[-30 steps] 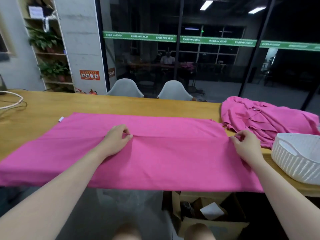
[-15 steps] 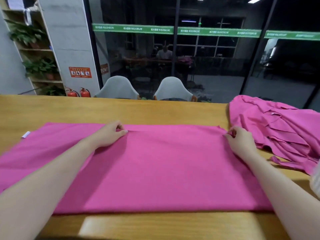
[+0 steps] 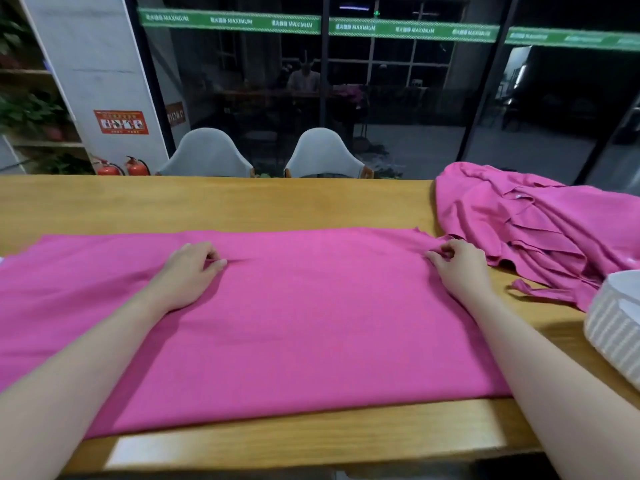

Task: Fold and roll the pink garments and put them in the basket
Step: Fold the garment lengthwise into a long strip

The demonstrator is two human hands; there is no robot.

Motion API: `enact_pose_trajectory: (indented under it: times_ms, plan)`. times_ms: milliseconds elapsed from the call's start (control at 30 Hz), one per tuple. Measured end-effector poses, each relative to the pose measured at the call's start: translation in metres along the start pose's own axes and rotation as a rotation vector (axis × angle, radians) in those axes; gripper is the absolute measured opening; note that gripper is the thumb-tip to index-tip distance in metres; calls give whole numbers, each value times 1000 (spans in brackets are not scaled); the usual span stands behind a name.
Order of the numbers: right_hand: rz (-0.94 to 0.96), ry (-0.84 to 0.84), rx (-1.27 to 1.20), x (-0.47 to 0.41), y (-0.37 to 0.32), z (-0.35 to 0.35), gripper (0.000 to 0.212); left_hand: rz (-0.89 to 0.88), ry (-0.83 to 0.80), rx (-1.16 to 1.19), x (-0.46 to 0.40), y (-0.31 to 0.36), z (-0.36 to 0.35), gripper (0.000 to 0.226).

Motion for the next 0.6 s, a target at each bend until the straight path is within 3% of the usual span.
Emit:
enact_pose_trajectory:
  times_ms: [200,367,600]
  plan:
    - [14,9,32,37,3,22,18,-32,3,9,40,6,13,17]
    - [92,4,141,67,-12,32,9,0,-21,43,57,14,21,22]
    - [125,118,57,41,-40,73,11,-22,27,93,40,24,54,17]
Point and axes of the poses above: each hand's wrist, its own x-axis away from the middle knuckle, its own z-axis out of the back of the hand, y = z × x, the point moved 3 cm from there along -x, towards the middle knuckle, and after that the axes turned 1 degree about -z, right-handed, at the moved point
